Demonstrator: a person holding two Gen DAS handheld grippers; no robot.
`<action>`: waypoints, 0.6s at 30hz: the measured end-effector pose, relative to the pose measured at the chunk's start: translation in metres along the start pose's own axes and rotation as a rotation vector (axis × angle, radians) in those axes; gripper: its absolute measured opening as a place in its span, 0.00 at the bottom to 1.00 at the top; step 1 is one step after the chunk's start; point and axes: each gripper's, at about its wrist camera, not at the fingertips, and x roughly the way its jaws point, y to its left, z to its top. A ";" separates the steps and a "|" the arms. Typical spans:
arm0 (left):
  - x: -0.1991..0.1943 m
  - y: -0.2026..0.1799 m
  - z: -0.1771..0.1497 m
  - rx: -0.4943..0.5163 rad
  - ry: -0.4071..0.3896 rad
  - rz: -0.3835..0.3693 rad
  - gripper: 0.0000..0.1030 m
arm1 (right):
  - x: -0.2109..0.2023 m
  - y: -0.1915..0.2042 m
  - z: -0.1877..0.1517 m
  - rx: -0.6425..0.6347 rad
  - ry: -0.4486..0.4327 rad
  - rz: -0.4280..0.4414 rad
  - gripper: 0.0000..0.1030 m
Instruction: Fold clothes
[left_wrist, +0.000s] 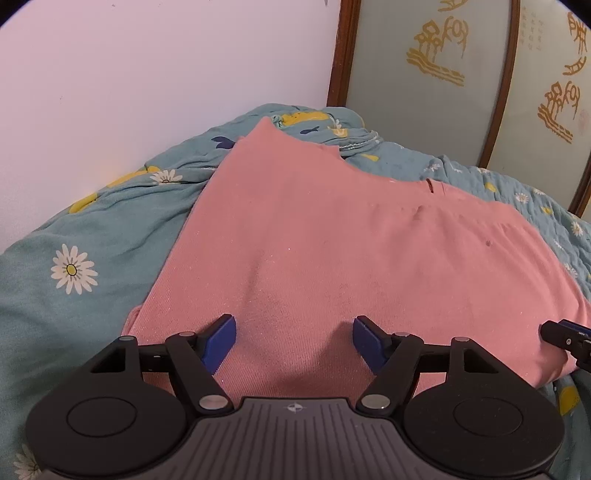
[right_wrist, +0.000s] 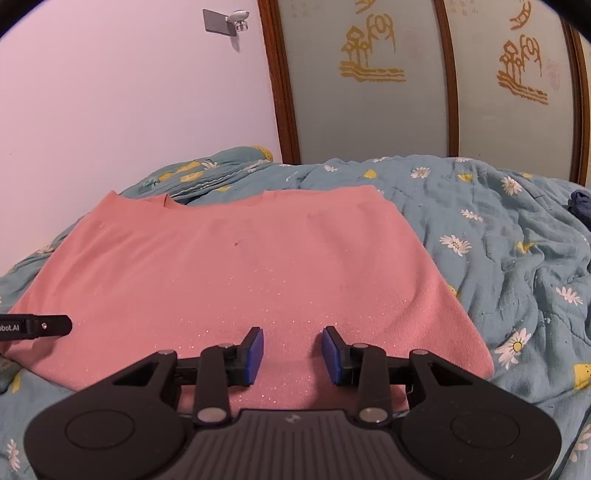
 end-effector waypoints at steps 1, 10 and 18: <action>0.000 0.000 -0.001 0.002 -0.003 -0.001 0.69 | -0.001 0.001 -0.001 0.006 0.000 -0.004 0.34; -0.010 0.006 -0.013 0.052 0.006 0.000 0.78 | -0.033 -0.009 -0.010 0.006 0.023 -0.031 0.36; -0.051 0.044 -0.024 0.006 0.093 0.119 0.76 | -0.090 -0.039 -0.036 0.183 0.045 -0.138 0.53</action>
